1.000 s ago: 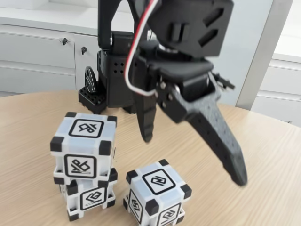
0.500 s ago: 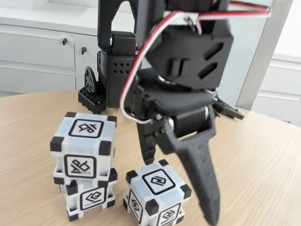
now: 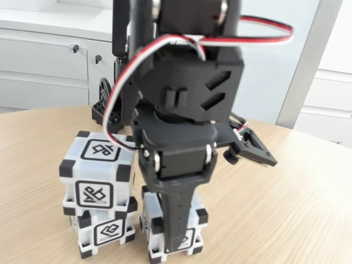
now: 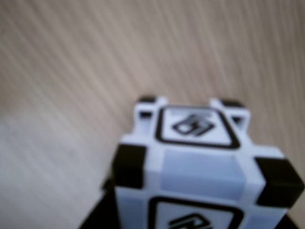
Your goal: Stack cubes from left to right.
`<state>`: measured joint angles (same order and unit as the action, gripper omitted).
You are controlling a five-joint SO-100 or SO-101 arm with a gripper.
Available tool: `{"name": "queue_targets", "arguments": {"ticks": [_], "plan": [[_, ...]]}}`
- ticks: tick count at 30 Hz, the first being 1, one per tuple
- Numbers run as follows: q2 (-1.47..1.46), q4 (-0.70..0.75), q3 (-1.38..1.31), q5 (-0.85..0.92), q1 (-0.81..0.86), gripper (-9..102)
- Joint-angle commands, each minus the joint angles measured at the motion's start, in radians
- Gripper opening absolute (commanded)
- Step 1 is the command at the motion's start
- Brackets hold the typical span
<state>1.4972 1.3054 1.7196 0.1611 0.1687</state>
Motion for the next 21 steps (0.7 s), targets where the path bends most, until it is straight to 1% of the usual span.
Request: {"name": "queue_targets", "arguments": {"ticks": [1, 4, 6, 14, 21], "plan": [[0.014, -0.009, -0.009, 0.005, 0.015, 9], [0.025, -0.009, -0.009, 0.0, 0.015, 2], [0.026, -0.009, -0.009, -0.002, 0.015, 0], [0.054, -0.009, -0.023, 0.005, 0.015, 0], [0.258, -0.009, -0.028, 0.012, 0.015, 0]]}}
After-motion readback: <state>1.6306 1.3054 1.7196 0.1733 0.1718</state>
